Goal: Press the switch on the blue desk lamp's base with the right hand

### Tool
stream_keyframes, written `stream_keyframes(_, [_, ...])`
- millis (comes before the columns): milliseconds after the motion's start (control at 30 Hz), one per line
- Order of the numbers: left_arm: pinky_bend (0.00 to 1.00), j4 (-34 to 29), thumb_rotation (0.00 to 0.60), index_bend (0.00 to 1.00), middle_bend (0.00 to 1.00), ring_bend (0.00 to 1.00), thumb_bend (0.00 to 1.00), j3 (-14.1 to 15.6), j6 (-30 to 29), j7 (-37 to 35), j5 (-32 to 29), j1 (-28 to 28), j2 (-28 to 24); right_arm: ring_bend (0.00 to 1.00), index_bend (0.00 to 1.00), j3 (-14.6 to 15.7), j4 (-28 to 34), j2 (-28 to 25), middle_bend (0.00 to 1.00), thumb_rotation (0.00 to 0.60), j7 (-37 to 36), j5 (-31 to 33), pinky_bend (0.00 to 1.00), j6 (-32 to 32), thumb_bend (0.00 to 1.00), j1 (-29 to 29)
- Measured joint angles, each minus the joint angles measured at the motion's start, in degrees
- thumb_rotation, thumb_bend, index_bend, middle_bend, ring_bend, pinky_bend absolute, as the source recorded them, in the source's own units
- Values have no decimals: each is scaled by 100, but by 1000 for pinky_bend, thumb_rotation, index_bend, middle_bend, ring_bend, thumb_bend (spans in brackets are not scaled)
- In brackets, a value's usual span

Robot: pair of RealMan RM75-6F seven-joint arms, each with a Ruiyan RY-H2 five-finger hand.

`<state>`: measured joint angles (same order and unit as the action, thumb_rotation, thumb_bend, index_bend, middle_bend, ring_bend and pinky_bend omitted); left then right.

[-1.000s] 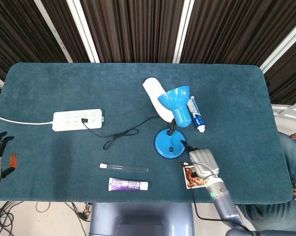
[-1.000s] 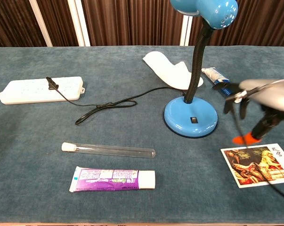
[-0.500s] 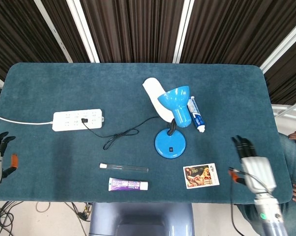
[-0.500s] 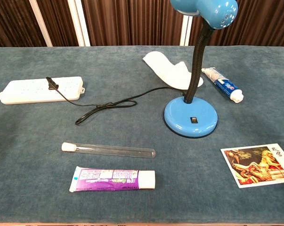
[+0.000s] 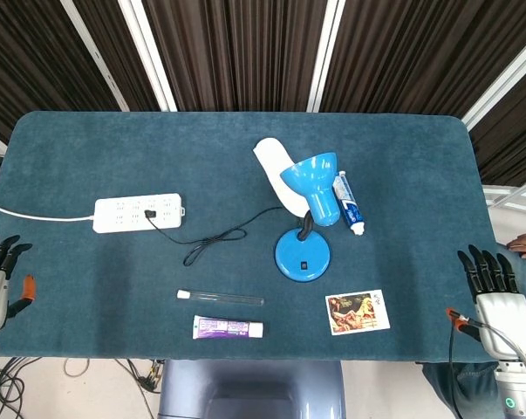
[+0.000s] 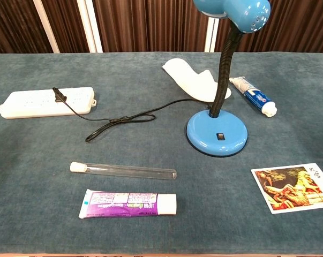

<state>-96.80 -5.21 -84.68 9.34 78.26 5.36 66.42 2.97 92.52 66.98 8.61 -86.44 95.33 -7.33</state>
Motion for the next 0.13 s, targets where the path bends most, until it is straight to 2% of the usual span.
stream_keyframes(133, [0, 5, 600, 216, 102, 10, 532, 9, -1, -7, 22, 1, -3, 19, 0, -5, 2, -3, 31, 600, 7, -16, 0, -143, 242, 10])
